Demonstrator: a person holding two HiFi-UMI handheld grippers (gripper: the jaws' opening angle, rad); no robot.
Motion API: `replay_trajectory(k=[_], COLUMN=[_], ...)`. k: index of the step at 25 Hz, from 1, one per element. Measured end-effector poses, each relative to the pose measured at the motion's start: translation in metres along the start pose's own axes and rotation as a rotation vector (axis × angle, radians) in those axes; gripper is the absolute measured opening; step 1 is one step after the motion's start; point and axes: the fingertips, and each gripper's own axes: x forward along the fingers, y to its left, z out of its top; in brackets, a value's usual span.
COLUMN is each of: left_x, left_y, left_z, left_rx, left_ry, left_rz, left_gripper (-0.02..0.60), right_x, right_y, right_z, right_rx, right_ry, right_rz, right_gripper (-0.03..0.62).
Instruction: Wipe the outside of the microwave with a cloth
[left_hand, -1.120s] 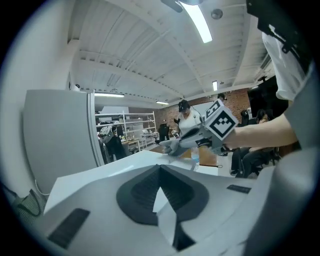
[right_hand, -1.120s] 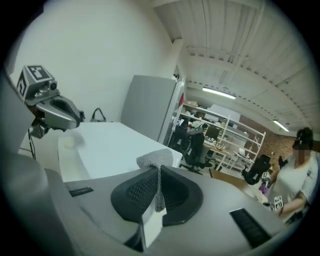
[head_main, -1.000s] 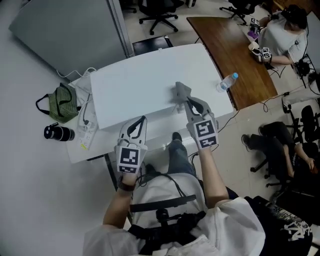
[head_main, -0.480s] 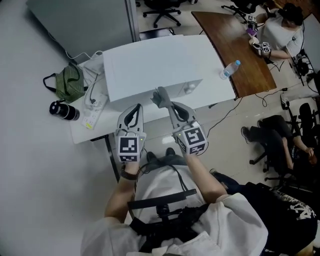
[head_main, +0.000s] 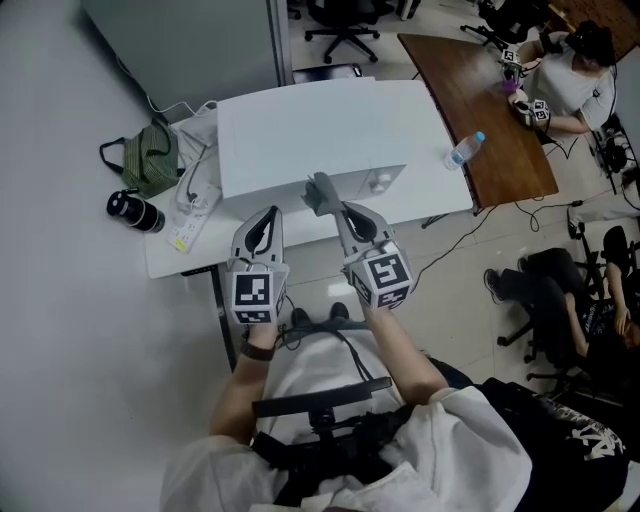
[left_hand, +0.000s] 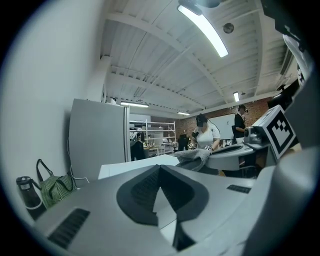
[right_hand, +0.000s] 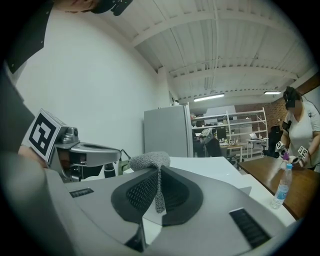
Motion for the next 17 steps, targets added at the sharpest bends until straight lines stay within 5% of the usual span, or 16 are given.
replay_trajectory(k=[17], left_x=[-0.016], left_y=[-0.007], left_z=[-0.008], left_rx=[0.029], left_ry=[0.057], left_rz=[-0.014], left_gripper=[0.028], right_x=[-0.01], right_y=[0.013], right_z=[0.005], right_rx=[0.05], right_ry=[-0.01], right_rz=[0.051], right_gripper=[0.019])
